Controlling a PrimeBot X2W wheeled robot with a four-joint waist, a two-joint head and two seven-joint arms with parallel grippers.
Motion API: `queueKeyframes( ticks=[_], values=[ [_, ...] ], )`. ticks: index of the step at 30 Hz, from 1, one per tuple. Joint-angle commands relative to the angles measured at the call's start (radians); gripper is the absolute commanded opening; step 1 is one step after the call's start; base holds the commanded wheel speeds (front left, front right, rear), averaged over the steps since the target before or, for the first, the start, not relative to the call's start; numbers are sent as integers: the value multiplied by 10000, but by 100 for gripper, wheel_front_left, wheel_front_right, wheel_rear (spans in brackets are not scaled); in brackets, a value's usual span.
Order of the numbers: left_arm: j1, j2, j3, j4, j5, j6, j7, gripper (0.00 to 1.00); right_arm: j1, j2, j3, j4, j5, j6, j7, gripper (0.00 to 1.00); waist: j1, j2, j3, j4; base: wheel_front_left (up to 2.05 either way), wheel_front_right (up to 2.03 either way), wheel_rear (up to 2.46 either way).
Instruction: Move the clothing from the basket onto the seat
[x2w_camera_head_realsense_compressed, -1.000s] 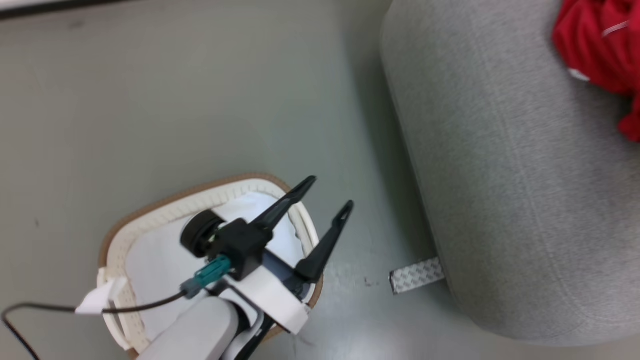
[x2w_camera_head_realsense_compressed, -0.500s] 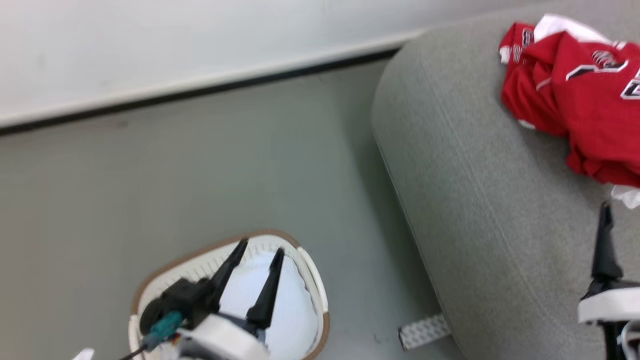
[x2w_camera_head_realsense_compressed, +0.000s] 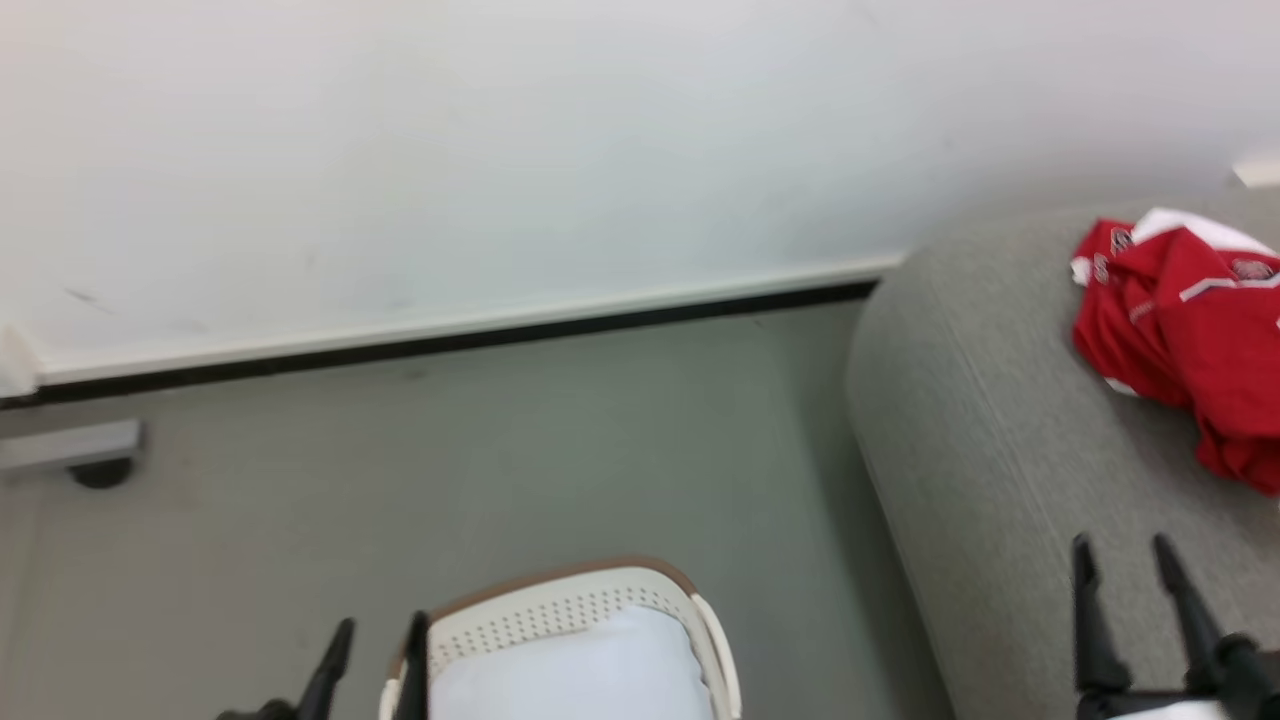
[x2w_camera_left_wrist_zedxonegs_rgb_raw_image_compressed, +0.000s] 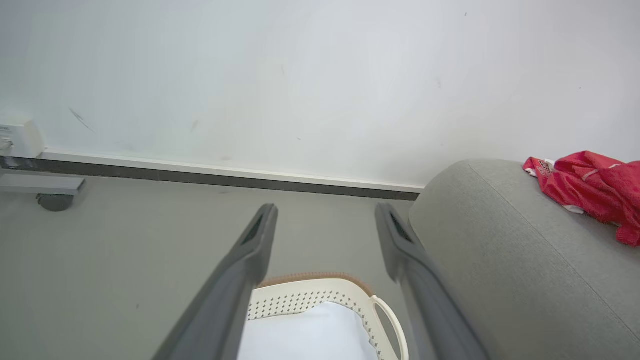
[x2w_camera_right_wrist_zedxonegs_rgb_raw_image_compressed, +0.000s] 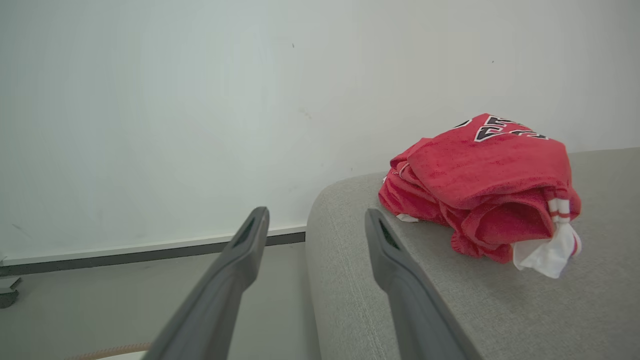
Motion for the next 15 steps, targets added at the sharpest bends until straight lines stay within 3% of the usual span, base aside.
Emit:
queueKeyframes(
  ticks=[1,8,15],
  values=[
    [218,-75,263,-48,131,-85,-6,100,239,17,137,70,-192,-22,3,100,4,0,-510,479,0,0,0],
    [1029,-658,1567,-60,761,-479,-7,100,872,12,1102,372,-269,-22,3,100,4,0,-1007,826,0,0,0],
    [1476,-999,2077,19,1209,-813,-7,100,1028,6,1577,625,11,-24,3,100,4,0,-1256,1030,0,0,0]
  ],
)
